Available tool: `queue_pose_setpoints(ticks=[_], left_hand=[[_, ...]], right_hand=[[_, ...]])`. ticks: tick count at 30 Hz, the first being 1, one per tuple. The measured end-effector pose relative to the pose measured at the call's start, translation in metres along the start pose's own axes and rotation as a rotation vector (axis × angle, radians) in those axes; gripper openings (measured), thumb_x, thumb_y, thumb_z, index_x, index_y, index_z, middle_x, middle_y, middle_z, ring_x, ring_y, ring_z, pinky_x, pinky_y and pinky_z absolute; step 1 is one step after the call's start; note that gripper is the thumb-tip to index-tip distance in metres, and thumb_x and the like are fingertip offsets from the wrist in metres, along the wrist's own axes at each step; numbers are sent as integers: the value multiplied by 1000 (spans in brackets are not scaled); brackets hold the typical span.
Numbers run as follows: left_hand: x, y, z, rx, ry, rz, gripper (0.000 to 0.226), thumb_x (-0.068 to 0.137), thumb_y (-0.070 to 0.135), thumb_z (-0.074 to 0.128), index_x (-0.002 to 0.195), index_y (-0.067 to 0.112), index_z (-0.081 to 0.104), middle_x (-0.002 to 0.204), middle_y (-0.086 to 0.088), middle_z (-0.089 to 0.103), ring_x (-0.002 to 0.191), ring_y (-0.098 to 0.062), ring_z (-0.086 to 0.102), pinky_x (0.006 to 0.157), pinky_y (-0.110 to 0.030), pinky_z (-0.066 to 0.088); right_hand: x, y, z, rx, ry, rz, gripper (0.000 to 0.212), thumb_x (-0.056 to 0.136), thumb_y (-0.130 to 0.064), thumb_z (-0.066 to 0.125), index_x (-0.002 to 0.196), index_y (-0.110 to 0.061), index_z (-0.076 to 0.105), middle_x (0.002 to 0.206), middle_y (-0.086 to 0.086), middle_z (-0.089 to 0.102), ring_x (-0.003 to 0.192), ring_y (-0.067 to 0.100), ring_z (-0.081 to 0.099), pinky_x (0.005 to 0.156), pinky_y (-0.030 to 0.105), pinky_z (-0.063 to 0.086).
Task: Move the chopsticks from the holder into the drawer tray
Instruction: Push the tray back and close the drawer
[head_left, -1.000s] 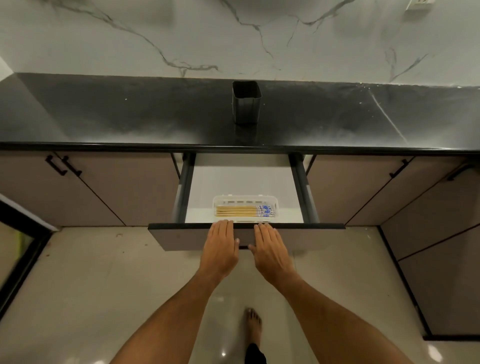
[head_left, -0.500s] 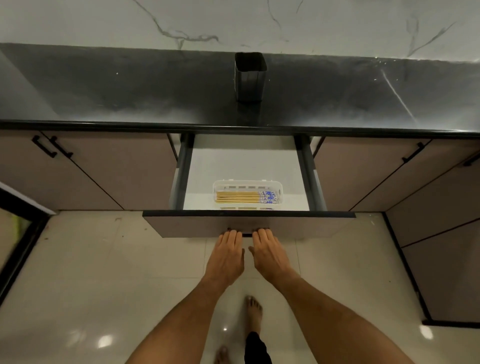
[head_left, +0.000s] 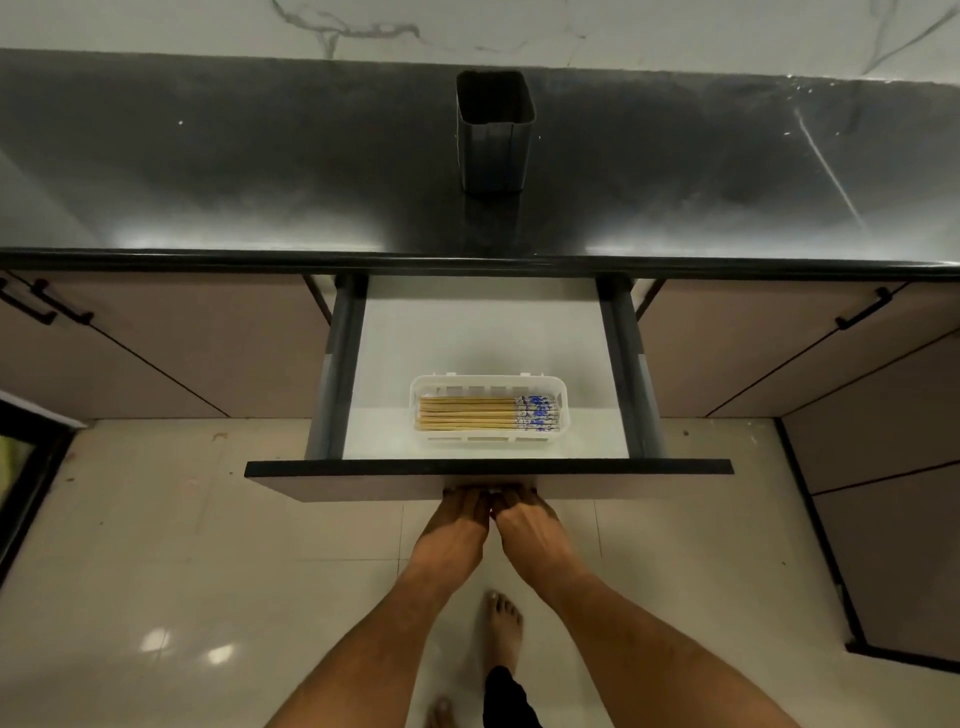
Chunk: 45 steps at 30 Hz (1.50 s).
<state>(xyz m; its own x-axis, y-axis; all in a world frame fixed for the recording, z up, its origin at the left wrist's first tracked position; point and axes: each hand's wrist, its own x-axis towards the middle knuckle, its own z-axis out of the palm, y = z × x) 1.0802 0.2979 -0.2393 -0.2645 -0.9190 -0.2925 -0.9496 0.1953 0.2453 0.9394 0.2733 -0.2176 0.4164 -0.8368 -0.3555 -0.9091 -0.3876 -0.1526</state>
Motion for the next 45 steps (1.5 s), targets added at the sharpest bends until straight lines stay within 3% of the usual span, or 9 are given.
queue_pose_setpoints(ticks=[4, 21, 25, 30, 32, 34, 38, 42, 45], left_hand=[[27, -8, -6, 179, -26, 53, 68, 97, 7, 54, 157, 9, 24, 161, -15, 30, 149, -34, 26, 127, -43, 13], [159, -30, -55, 440, 18, -19, 61, 97, 9, 58, 152, 8, 31, 151, -18, 37, 147, -36, 29, 126, -48, 12], [195, -40, -65, 279, -43, -71, 44, 100, 9, 54, 143, 12, 45, 141, -13, 50, 136, -29, 46, 121, -40, 27], [236, -49, -90, 179, -36, -112, 27, 102, 7, 52, 126, 13, 63, 119, -5, 68, 103, -18, 69, 91, -27, 54], [253, -54, -97, 174, -20, -129, 33, 100, 7, 53, 133, 11, 57, 129, -8, 63, 116, -22, 64, 100, -31, 50], [268, -60, -98, 297, 38, -100, 51, 97, 9, 58, 144, 7, 40, 145, -13, 45, 137, -30, 44, 118, -39, 31], [293, -68, -98, 478, 7, -81, 68, 93, 11, 63, 151, 6, 26, 152, -16, 34, 145, -33, 31, 124, -42, 17], [303, -73, -89, 467, 96, -89, 62, 96, 9, 57, 151, 8, 26, 154, -16, 35, 146, -34, 32, 125, -43, 16], [313, -77, -88, 411, 139, -96, 58, 91, 19, 68, 144, 15, 47, 145, -10, 53, 140, -27, 47, 123, -40, 28]], right_hand=[[24, 6, -12, -42, -10, -5, 40, 92, -3, 63, 131, -10, 66, 131, 12, 65, 118, 32, 62, 104, 40, 49], [155, 48, -75, -63, 18, 3, 33, 96, -5, 58, 128, -10, 65, 128, 13, 66, 116, 30, 62, 103, 40, 48], [186, 60, -90, -35, 39, -7, 29, 98, -8, 58, 125, -12, 67, 123, 10, 68, 111, 27, 65, 101, 38, 51], [227, 74, -105, -14, 24, 10, 20, 99, -12, 59, 116, -12, 69, 113, 9, 71, 101, 24, 68, 95, 36, 52], [244, 79, -110, -26, 20, 17, 22, 99, -12, 58, 120, -13, 67, 120, 10, 68, 109, 25, 66, 98, 36, 50], [262, 84, -114, -35, 8, 30, 35, 99, -16, 61, 133, -14, 59, 137, 11, 57, 127, 28, 54, 111, 38, 43], [288, 89, -118, -144, -63, 47, 59, 95, -20, 67, 148, -13, 41, 148, 11, 46, 137, 29, 45, 116, 39, 37], [296, 93, -117, -141, -8, 62, 41, 99, -10, 59, 139, -9, 49, 140, 13, 54, 127, 29, 55, 106, 39, 45], [302, 96, -119, -143, 78, 55, 30, 102, -7, 51, 131, -9, 55, 133, 12, 60, 120, 27, 59, 99, 37, 50]])
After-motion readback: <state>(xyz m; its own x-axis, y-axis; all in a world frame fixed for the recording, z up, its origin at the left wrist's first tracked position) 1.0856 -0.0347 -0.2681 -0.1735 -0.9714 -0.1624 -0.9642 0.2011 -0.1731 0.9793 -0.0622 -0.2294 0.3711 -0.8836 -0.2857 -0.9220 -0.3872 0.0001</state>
